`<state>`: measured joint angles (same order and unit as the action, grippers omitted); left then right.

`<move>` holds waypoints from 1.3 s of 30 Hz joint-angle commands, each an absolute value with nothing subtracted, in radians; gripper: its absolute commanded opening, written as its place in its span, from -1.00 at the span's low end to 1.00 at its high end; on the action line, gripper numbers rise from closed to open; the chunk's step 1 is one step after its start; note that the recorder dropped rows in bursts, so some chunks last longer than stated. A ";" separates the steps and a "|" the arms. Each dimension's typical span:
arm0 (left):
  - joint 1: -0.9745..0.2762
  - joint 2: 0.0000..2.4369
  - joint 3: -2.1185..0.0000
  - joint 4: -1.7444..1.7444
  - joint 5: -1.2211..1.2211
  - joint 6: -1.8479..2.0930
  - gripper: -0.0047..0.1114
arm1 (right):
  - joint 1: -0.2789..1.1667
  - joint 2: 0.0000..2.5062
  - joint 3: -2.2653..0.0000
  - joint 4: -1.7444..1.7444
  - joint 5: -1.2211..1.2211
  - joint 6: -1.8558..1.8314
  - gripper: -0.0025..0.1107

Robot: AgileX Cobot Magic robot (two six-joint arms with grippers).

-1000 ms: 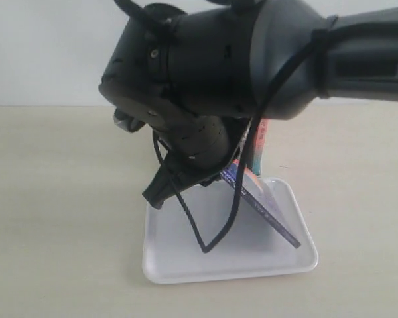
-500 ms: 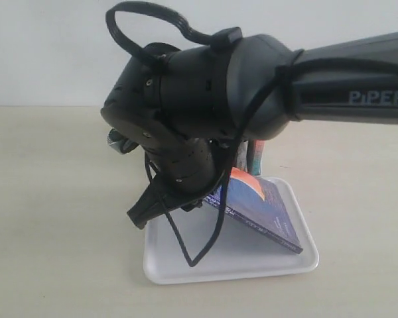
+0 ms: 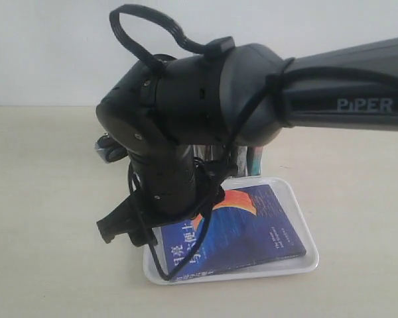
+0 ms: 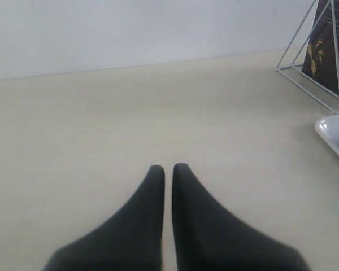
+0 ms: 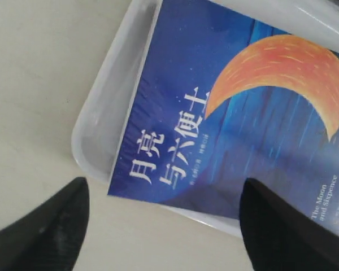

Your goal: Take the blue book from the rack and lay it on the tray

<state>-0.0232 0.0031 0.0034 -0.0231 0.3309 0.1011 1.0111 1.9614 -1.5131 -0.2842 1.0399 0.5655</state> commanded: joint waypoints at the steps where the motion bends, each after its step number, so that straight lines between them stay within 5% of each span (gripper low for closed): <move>1: -0.021 0.000 0.000 -0.026 0.318 0.105 -0.84 | 1.009 1.942 -1.533 -0.270 1.072 0.619 0.01; 8: -0.021 0.000 0.000 -0.026 0.318 0.105 -0.84 | 1.009 1.847 -1.638 -0.289 1.156 0.534 -0.95; 17: -0.021 0.000 0.000 -0.026 0.318 0.105 -0.84 | 1.009 1.685 -1.626 -0.403 1.171 0.442 -0.96; 28: -0.021 0.000 0.000 -0.026 0.318 0.105 -0.84 | 0.973 1.144 -1.100 -0.781 0.948 0.718 -0.96; 39: -0.021 0.000 0.000 -0.026 0.318 0.105 -0.84 | 0.201 0.989 -0.993 -0.349 0.631 0.221 -0.96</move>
<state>-0.0232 0.0031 0.0034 -0.0231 0.3309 0.1011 0.2742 0.9912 -1.0155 -0.4333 0.6900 0.3112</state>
